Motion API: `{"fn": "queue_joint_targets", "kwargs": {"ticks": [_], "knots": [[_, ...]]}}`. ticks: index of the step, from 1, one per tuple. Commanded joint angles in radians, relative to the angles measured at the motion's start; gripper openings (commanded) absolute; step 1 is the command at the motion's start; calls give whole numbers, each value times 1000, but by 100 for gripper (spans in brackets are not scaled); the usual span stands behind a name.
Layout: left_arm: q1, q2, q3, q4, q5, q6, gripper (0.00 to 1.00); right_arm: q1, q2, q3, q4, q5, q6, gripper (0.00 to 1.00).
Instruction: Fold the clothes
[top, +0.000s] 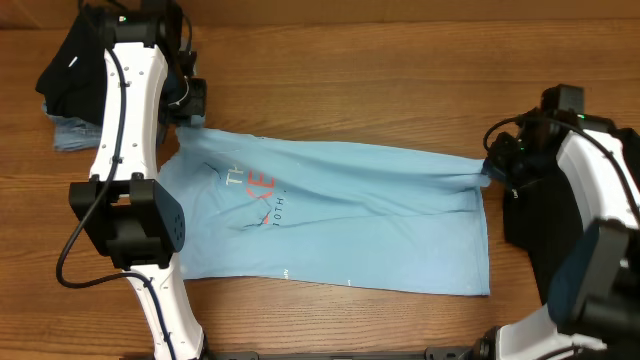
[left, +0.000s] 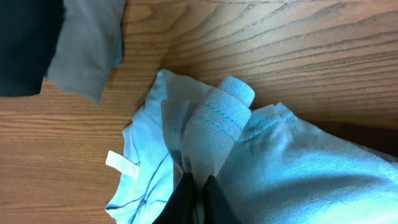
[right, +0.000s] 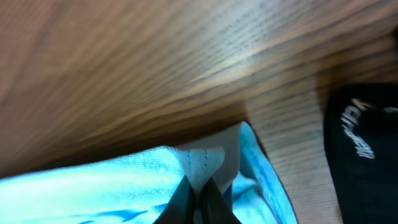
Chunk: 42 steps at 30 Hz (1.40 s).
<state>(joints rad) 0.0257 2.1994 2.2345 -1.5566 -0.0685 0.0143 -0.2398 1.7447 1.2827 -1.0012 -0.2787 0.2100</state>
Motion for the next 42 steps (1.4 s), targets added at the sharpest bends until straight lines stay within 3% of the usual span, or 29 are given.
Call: {"fn": "queue_joint_targets", "kwargs": {"ticks": [1, 8, 20, 35, 42], "knots": [[6, -12, 10, -2, -5, -7, 4, -14, -120, 21, -20, 8, 7, 4], [3, -12, -13, -6, 43, -6, 4, -17, -159, 0, -81, 8, 2, 4], [0, -12, -248, 32, 87, -11, 4, -20, -157, -53, -107, 107, 37, 4], [0, -16, -285, -134, 47, -15, 4, -20, -157, -169, -252, 177, 55, 4], [0, -126, -433, -120, -17, -76, 4, -20, -157, -169, -308, 177, 55, 4]]}}
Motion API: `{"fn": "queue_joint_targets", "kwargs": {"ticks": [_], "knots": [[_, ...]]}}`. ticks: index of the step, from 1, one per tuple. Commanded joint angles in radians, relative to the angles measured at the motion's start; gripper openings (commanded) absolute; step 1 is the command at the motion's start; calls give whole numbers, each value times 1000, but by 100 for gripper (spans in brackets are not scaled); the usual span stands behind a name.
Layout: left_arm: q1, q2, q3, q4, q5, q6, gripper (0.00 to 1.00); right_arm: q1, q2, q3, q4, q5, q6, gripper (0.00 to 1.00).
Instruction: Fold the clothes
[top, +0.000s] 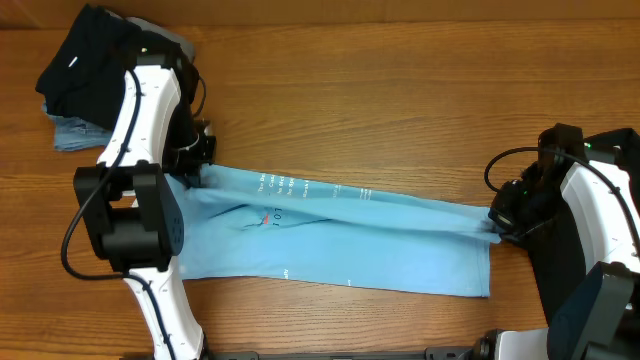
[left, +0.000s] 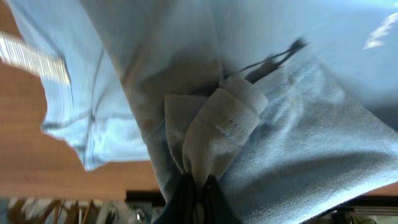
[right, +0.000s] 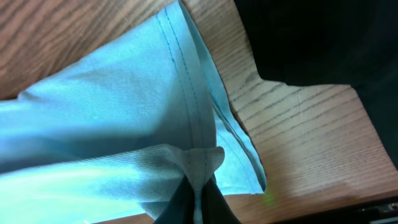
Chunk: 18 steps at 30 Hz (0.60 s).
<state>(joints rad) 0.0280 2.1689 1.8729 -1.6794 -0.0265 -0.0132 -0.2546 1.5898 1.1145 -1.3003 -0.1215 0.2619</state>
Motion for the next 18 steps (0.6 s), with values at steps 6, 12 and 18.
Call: {"fn": "queue_joint_targets", "kwargs": {"ticks": [6, 12, 18], "knots": [[-2, -232, -280, 100, -60, -66, 4, -5, -2, -3, -41, 21, 15, 4], [1, -278, -444, 194, -59, -77, 8, -5, -2, -54, -28, 32, 58, 5], [11, -278, -507, 206, -61, -92, 7, -5, -2, -113, 8, 35, 107, 4]]}}
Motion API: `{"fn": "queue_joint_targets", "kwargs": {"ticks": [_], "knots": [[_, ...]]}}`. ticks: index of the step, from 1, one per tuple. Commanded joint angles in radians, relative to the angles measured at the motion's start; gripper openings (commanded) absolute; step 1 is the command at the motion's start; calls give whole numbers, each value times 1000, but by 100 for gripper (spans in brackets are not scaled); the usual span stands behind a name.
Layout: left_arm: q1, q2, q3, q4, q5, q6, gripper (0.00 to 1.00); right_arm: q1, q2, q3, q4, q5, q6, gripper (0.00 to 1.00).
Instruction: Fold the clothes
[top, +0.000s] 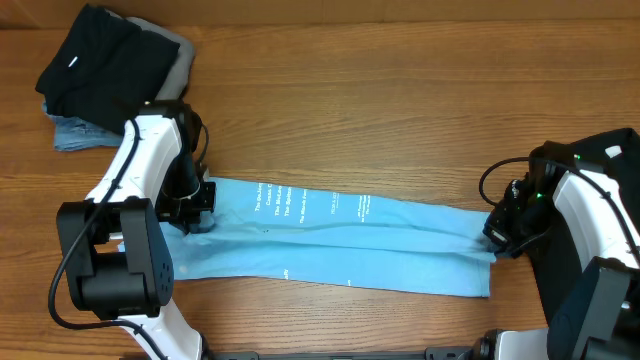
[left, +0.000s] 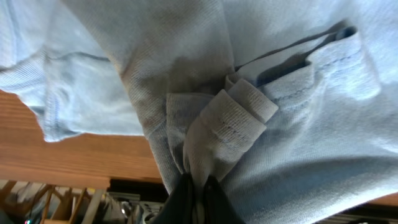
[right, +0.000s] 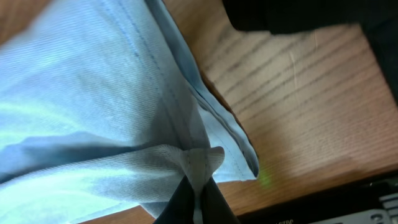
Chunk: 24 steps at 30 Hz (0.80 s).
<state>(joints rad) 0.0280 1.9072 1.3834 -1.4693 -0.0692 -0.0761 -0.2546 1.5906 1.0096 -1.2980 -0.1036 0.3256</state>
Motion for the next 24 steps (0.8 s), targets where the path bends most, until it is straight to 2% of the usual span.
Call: {"fn": "queue_joint_targets", "kwargs": {"ticks": [1, 3, 4, 7, 10, 11, 12, 13, 15, 18, 24], "knots": [[14, -17, -18, -12, -20, -29, 6, -5, -3, -8, 6, 18, 46, 4], [24, -18, -18, -21, -24, -36, 6, -5, -3, -8, 5, 17, 52, 5], [31, -18, -18, -22, -35, -45, 6, -5, -3, -8, 1, 17, 72, 9], [51, -18, -18, -21, -42, -53, 7, -5, -3, -8, -9, 17, 118, 9], [64, -18, -18, -17, -42, -55, 12, -5, -3, -8, -21, 13, 152, 18], [68, -18, -18, -17, -42, -56, 17, -5, -3, -8, -30, 11, 156, 33], [70, -18, -18, -17, -41, -56, 21, -5, -3, -8, -32, 8, 155, 56], [70, -18, -17, -15, -42, -56, 23, -5, -3, -8, -31, 8, 155, 61], [70, -18, -13, -10, -39, -55, 33, -5, -3, -8, -23, 7, 156, 57], [70, -18, 3, -11, -22, -50, 61, -12, -3, -8, 26, -14, 144, 56], [70, -18, 47, -14, 32, -24, 59, -6, -3, -8, 101, -143, 13, 52]]}}
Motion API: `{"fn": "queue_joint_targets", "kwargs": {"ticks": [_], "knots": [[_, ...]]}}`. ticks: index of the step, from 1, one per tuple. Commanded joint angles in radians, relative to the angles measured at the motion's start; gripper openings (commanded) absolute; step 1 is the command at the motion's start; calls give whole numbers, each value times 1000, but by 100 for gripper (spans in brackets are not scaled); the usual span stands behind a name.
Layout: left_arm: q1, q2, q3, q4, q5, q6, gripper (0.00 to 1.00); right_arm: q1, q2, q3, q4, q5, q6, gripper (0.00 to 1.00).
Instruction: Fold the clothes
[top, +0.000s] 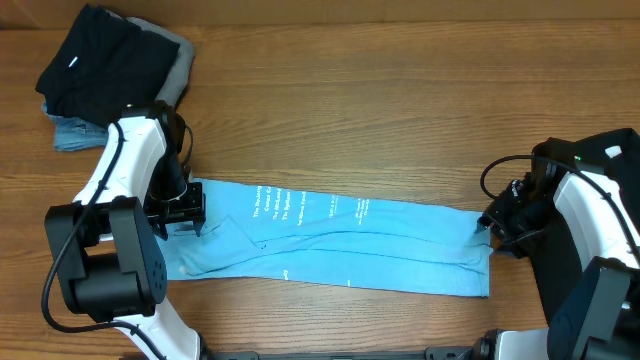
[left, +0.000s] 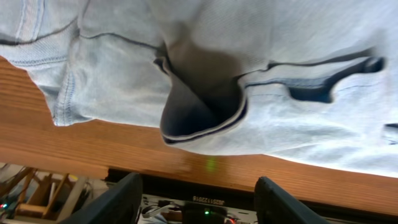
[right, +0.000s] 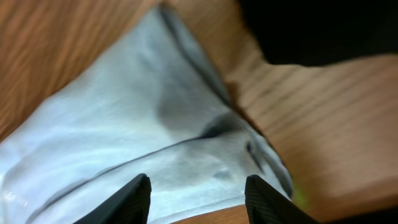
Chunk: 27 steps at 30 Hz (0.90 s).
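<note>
A light blue T-shirt (top: 330, 240) lies on the wooden table, folded into a long band from left to right, with small white print facing up. My left gripper (top: 178, 215) hovers at its left end, open, a loose fold of blue cloth (left: 199, 112) lying free below it. At the band's right end my right gripper (top: 486, 228) is open too, over the flat hem (right: 174, 137). Neither holds anything.
A stack of folded dark and grey clothes (top: 95, 65) sits at the back left corner. A black garment (top: 560, 230) lies at the right edge under the right arm. The table's front edge (left: 205, 165) runs close to the shirt.
Both grippers have opened and let go of the shirt's ends. The cloth they pinched now lies flat on the band. The left gripper sits slightly further left.
Both grippers were shut on the far corners of the shirt, which lay spread with its red print up. Then the far edge was over the middle, then near the front edge, making a narrow band. Now both ends are released.
</note>
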<state>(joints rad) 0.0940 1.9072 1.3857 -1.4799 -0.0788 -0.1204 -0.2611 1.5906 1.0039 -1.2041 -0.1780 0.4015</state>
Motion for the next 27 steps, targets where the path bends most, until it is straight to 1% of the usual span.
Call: {"fn": "queue_joint_targets", "kwargs": {"ticks": [1, 3, 4, 6, 8, 13, 14, 15, 17, 18, 24, 27], "knots": [[4, -19, 53, -4, 56, 30, 57, 2, -3, -3, 6, -66, -62, 50], [3, -19, 77, -5, 100, 49, 54, 4, -3, -10, 1, -58, -60, 45], [3, -19, 89, -6, 122, 56, 53, 4, -3, -23, 3, -40, -39, 43], [3, -26, 117, -7, 184, 84, 52, 3, -3, -58, 12, 16, 50, 41], [3, -45, 142, -2, 224, 97, 52, 3, -3, -96, 36, 14, 76, 38], [3, -109, 176, 29, 260, 129, 53, 4, -3, -163, 100, -29, 75, 37], [3, -124, 176, 37, 260, 129, 53, 4, -3, -170, 104, -29, 77, 34], [3, -141, 176, 42, 260, 129, 53, 4, -3, -174, 104, -29, 85, 28], [3, -171, 176, 41, 259, 129, 53, 3, -3, -171, 95, -29, 87, 9], [3, -183, 176, 39, 259, 129, 53, 2, -3, -166, 87, -26, 87, 4], [3, -214, 171, 8, 255, 127, 52, -16, -13, -94, -55, -22, 86, 4], [3, -214, 145, 15, 253, 119, 53, -16, -34, -86, -93, -21, 86, 4]]}}
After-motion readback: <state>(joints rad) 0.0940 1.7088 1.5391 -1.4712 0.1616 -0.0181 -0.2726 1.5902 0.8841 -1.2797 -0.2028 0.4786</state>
